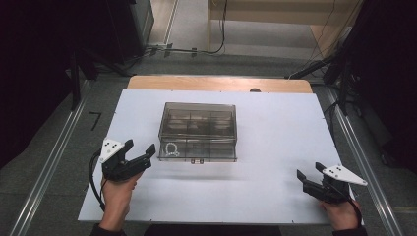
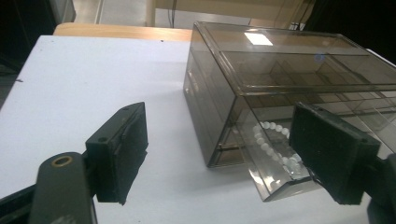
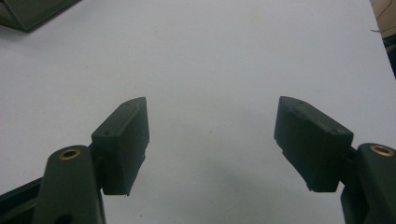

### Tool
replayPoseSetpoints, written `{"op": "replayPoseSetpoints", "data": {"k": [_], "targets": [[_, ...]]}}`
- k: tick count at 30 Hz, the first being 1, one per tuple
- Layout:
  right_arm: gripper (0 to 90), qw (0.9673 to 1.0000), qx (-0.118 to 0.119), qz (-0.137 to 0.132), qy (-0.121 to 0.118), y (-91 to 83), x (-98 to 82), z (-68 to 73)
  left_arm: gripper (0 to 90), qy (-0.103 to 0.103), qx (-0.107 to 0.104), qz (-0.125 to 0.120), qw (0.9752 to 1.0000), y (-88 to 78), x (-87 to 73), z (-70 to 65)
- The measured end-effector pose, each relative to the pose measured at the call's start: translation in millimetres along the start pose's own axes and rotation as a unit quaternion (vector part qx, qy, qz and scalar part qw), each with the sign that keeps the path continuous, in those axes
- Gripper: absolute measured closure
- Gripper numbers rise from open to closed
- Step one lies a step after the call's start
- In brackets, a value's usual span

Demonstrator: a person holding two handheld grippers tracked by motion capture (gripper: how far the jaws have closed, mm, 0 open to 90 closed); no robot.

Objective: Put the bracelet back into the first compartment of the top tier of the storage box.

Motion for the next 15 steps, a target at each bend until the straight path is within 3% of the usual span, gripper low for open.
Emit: {"op": "replayPoseSetpoints", "data": {"k": [15], "targets": [[25.2,1.0000,-0.001,-0.002,0.002,-0.6,0.0,-0.5,18.8,-0.012,0.020,-0.001,0.9997,-8.7,-6.8,14.6]]}}
Point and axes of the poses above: each handheld gripper's, and its own axes: y roughly forward along the jaws, x roughly out of its top, z roughly to its left, the point moved 4 cm from there along y, roughly forward along the jaws, and after that the axes turned 5 degrees about x, right-handed, at the moved point
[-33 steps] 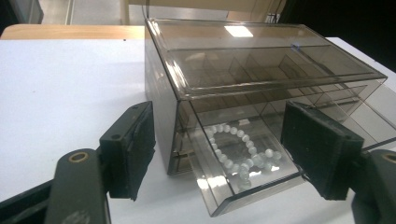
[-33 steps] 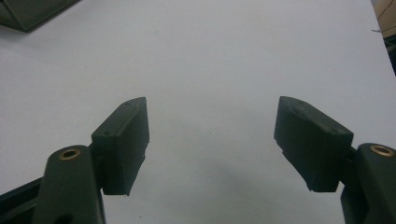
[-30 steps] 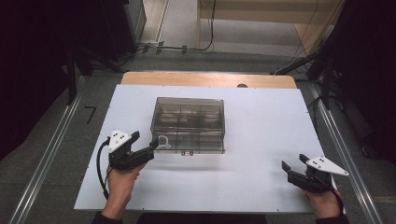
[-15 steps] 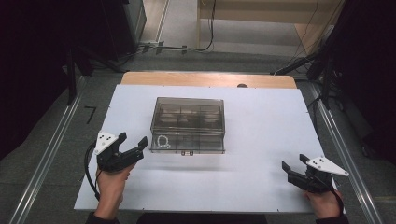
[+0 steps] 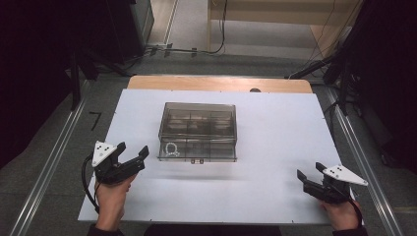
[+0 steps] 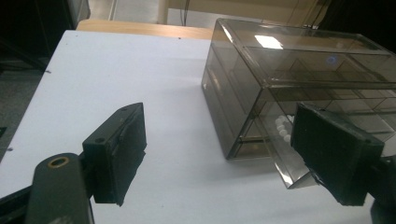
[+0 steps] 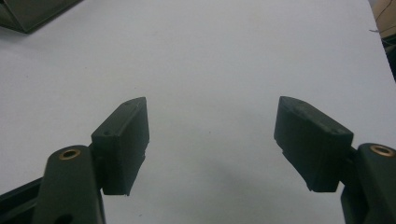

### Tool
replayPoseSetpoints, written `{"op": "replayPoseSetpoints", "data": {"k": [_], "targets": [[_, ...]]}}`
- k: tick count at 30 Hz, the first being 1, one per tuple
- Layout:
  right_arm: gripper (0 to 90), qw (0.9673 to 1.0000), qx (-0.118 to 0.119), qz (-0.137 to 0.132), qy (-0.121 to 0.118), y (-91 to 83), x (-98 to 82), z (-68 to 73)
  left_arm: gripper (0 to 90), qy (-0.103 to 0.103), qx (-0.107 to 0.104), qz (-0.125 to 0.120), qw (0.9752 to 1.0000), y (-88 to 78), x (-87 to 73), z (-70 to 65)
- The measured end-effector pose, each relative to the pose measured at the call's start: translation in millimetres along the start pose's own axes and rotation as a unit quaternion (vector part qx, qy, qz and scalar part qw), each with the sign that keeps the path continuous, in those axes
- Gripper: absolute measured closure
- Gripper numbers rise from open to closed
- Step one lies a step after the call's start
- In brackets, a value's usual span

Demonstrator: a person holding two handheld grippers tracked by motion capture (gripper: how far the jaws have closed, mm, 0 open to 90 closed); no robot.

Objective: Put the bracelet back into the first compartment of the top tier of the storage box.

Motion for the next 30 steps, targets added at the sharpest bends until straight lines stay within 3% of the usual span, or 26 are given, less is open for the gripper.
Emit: {"op": "replayPoseSetpoints", "data": {"k": [8,30], "targets": [[25.2,1.0000,0.002,-0.001,-0.001,-0.3,0.1,-0.2,18.8,-0.009,0.007,-0.001,0.9999,-6.7,-3.6,8.6],[25.2,1.0000,0.001,0.000,0.001,-1.5,-0.3,0.0,18.7,-0.008,0.011,0.012,0.9998,-17.5,-21.2,18.8]]}}
Point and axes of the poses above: each handheld gripper's, and its own axes: y roughly forward along the jaws, x roughly out of its top, z roughly to its left, the point moved 4 cm from there along y, roughly forward along the jaws, and after that the axes turned 5 degrees about x, right-handed, at the moved point
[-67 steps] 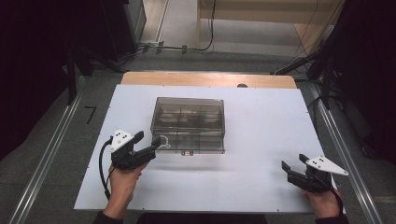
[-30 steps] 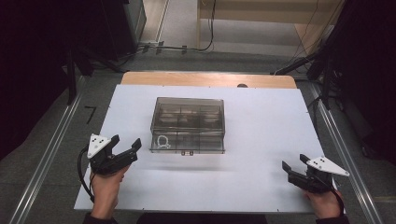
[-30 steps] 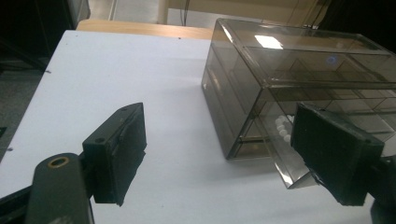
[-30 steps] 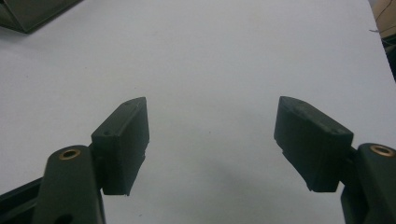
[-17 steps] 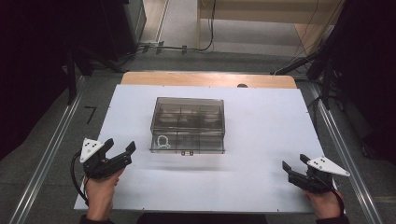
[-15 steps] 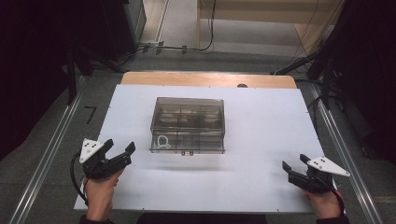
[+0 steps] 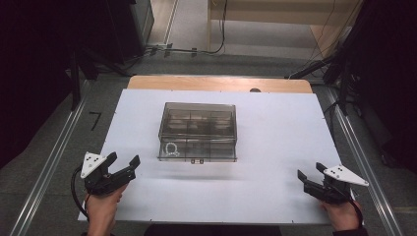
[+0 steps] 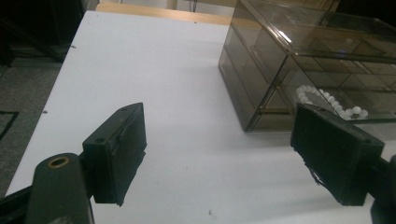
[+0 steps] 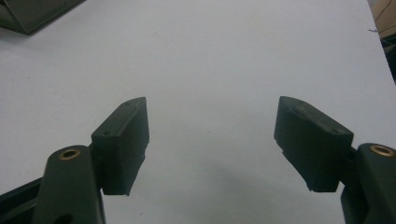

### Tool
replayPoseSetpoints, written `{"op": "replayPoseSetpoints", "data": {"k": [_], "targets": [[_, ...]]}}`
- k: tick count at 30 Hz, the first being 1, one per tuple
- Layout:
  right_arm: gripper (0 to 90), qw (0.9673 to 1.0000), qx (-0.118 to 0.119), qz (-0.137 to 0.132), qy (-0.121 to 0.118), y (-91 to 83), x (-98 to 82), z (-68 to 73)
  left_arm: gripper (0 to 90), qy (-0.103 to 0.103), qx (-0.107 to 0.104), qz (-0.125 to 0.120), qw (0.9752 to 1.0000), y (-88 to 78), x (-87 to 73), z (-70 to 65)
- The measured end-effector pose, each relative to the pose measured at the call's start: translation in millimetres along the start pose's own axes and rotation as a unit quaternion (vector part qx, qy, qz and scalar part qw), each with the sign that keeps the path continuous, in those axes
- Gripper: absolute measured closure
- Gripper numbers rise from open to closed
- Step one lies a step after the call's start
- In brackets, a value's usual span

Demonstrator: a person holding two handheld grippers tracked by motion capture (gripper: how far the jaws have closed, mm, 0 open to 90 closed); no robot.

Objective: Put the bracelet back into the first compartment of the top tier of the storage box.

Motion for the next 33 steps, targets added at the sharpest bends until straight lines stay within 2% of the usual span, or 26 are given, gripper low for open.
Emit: {"op": "replayPoseSetpoints", "data": {"k": [15,33], "targets": [[25.2,1.0000,0.001,0.000,-0.001,0.4,-0.1,0.9,18.8,-0.001,0.009,0.013,0.9999,-1.7,-10.8,9.9],[25.2,1.0000,0.001,0.001,-0.002,-0.4,-0.2,1.9,18.8,-0.016,0.020,0.027,0.9993,-2.7,-19.6,24.8]]}}
Point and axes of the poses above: each handheld gripper's, and its own axes: y roughly forward along the jaws, x roughly out of its top, z roughly to its left, the point moved 4 cm from there along y, roughly forward along the jaws, and after that the axes turned 5 degrees about x, right-handed, at the moved point
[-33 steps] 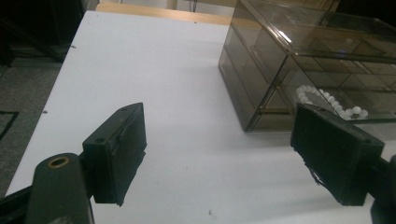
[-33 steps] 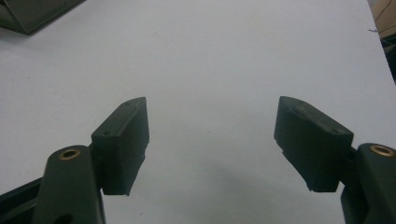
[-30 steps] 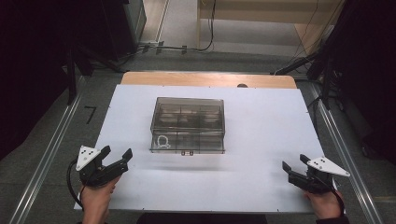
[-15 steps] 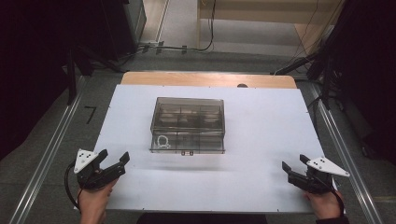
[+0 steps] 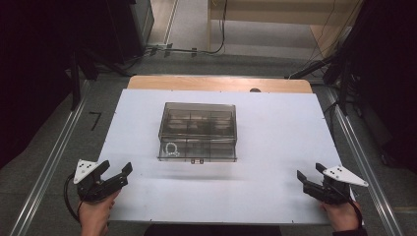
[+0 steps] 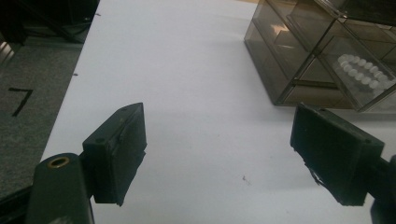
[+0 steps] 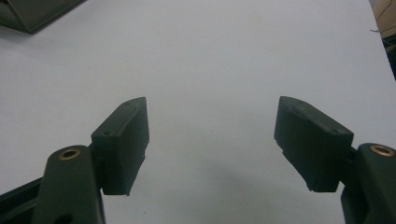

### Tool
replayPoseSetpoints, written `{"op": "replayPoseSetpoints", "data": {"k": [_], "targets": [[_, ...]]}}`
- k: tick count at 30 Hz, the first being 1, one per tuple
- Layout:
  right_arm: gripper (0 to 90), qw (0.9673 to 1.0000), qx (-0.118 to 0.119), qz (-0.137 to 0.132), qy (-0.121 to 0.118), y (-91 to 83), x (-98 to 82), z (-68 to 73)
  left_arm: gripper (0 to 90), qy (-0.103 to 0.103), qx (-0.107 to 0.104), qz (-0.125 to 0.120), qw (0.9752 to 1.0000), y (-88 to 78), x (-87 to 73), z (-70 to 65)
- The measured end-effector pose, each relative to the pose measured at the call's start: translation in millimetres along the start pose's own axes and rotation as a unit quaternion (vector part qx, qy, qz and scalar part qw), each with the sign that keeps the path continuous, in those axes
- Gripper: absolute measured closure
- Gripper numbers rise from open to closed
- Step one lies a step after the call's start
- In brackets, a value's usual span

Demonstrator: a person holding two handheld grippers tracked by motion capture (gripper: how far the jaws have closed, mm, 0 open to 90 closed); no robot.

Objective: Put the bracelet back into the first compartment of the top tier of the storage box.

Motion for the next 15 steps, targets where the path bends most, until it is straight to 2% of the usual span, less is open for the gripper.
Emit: {"op": "replayPoseSetpoints", "data": {"k": [15], "targets": [[25.2,1.0000,0.000,-0.001,-0.001,0.1,0.3,0.7,18.8,-0.003,0.003,0.004,1.0000,-1.2,-3.8,5.1]]}}
Point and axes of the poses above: each handheld gripper's, and its own axes: y roughly forward along the jaws, x roughly out of its top, z roughly to its left, the point moved 4 cm from there along y, roughly forward along the jaws, and after that the axes turned 5 degrees about x, right-handed, at the moved point
